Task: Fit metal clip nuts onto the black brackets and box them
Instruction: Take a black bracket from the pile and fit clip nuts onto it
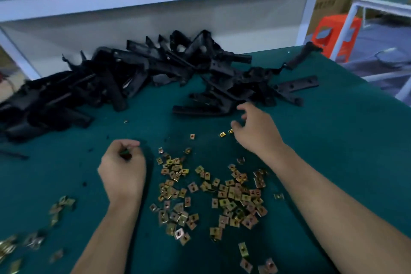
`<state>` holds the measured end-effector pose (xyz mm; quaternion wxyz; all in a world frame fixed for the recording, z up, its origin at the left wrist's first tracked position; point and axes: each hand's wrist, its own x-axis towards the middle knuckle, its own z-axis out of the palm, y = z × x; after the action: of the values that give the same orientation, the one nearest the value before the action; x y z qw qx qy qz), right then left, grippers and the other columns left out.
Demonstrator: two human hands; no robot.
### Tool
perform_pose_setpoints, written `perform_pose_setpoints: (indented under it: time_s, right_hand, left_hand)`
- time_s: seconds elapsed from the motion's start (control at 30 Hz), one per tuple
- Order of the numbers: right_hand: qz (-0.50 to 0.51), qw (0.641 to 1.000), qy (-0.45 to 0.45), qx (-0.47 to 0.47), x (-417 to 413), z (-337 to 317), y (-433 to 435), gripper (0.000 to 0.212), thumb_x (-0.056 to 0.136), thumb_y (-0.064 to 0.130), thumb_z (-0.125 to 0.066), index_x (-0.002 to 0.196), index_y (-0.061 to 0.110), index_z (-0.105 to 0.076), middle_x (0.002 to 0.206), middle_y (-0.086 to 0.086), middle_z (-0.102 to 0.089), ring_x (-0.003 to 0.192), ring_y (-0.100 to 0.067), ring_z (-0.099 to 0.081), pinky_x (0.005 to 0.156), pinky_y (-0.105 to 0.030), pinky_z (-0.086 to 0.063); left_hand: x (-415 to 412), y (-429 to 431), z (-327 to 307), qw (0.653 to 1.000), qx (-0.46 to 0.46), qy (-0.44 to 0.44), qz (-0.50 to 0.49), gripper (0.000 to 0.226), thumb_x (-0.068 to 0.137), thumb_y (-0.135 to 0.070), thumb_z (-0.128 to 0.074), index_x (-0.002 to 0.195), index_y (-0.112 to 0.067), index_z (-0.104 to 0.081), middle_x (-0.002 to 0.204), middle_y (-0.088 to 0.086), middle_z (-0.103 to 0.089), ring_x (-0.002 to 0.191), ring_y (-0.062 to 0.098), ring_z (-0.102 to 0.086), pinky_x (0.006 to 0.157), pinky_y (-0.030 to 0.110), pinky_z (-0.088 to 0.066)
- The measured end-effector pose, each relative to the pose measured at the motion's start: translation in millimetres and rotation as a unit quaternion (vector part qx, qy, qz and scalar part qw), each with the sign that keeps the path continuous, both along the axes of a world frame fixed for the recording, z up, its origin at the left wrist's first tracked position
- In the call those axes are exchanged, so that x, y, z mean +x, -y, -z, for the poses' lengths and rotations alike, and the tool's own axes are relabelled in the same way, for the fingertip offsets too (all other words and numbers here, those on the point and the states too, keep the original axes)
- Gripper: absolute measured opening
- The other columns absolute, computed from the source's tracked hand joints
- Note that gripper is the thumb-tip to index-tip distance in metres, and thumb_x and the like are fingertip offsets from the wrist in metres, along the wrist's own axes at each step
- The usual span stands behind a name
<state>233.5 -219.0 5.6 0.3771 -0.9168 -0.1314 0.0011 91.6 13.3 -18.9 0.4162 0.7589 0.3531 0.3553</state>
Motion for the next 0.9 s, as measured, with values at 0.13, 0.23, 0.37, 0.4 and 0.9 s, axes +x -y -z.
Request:
perform_pose_setpoints:
  time_s: [0.13,0.23,0.37,0.4,0.9]
  right_hand:
    - [0.071,0.995,-0.006,0.068,33.0,-3.0,-38.9,0.048,0.094,0.04,-0.068,0.127,0.026,-0.037,0.079,0.007,-0.055,0.067,-0.019,-0.064,0.063,-0.045,-0.06]
    - [0.107,0.984,0.001,0.143,43.5,2.0,-50.2,0.035,0.095,0.023,-0.067,0.114,0.021,-0.037,0.087,-0.005,-0.066,0.066,-0.015,-0.062,0.049,-0.032,-0.05]
    - [0.141,0.97,0.035,0.195,45.0,5.6,-46.5,0.028,0.094,0.013,-0.061,0.119,0.023,-0.051,0.094,0.0,-0.069,0.072,-0.008,-0.063,0.049,-0.015,-0.045]
    - [0.124,0.978,0.044,0.161,45.7,4.6,-45.8,0.033,0.095,0.011,-0.059,0.125,0.023,-0.052,0.104,-0.001,-0.069,0.081,-0.01,-0.064,0.058,-0.017,-0.048]
    - [0.044,0.994,-0.084,-0.046,59.2,-15.3,-57.6,0.043,0.094,0.026,-0.068,0.132,0.01,-0.058,0.117,-0.004,-0.06,0.095,-0.02,-0.057,0.081,-0.031,-0.048]
  left_hand:
    - [0.8,0.1,0.4,1.0,-0.002,-0.022,-0.008,0.021,0.093,-0.018,-0.056,0.08,-0.031,-0.066,0.074,-0.012,-0.064,0.059,0.015,-0.059,0.056,0.029,-0.043]
    - [1.3,-1.8,1.7,1.0,-0.002,-0.029,-0.005,0.022,0.094,-0.021,-0.056,0.079,-0.033,-0.065,0.07,-0.011,-0.064,0.051,0.014,-0.057,0.053,0.029,-0.043]
    - [2.8,-3.3,3.1,0.998,0.013,-0.053,0.004,0.021,0.093,-0.022,-0.056,0.079,-0.035,-0.064,0.07,-0.016,-0.064,0.057,0.004,-0.059,0.051,0.027,-0.04]
    - [3.4,-3.3,3.5,0.998,0.016,-0.058,0.006,0.021,0.093,-0.022,-0.056,0.079,-0.036,-0.064,0.071,-0.017,-0.064,0.061,0.0,-0.06,0.052,0.027,-0.04]
    - [7.6,-7.1,7.8,0.996,0.021,-0.076,0.038,0.017,0.088,-0.028,-0.056,0.083,-0.043,-0.062,0.089,-0.049,-0.054,0.079,-0.019,-0.052,0.054,0.025,-0.039]
